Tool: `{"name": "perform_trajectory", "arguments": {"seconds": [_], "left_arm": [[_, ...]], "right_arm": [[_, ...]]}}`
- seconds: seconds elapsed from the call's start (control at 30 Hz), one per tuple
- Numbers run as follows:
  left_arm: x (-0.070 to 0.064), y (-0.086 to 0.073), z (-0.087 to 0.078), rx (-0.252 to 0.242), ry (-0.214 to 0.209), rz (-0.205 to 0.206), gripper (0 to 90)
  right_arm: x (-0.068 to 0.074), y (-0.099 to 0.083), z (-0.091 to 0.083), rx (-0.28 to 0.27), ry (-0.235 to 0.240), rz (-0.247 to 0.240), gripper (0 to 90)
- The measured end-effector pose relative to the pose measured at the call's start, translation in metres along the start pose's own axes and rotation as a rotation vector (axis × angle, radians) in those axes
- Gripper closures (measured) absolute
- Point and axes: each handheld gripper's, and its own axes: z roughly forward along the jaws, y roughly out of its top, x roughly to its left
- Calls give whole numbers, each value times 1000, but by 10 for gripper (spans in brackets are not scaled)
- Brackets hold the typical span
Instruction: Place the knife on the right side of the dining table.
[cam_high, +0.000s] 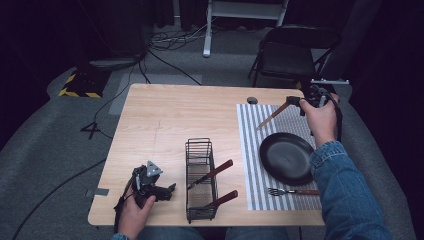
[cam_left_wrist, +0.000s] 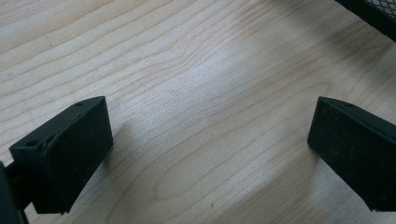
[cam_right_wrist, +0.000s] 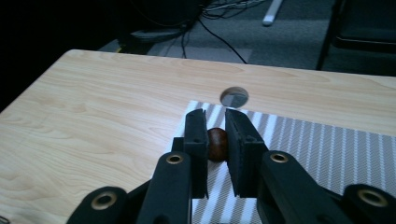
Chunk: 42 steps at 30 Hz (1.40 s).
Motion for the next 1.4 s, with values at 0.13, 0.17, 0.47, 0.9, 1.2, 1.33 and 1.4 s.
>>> {"name": "perform_trajectory", "arguments": {"seconds": [0.13, 0.17, 0.47, 0.9, 1.2, 1.33, 1.4], "left_arm": [[0, 0, 0, 1, 1, 3, 2], [0, 0, 0, 1, 1, 3, 2], [0, 0, 0, -1, 0, 0, 2], [0, 0, 0, -1, 2, -1, 2], [0, 0, 0, -1, 2, -1, 2], [0, 0, 0, 0, 3, -1, 2], [0, 0, 0, -1, 3, -1, 2]], "right_arm": [[-6, -3, 0, 14, -44, 4, 693], [-8, -3, 1, 18, -52, 4, 671], [-24, -12, 4, 33, -62, 20, 520], [-45, -26, 7, 69, -103, 56, 476], [-55, -32, 10, 98, -120, 64, 477], [-63, -36, 15, 119, -140, 75, 477], [-66, -39, 17, 125, -146, 80, 477]]}}
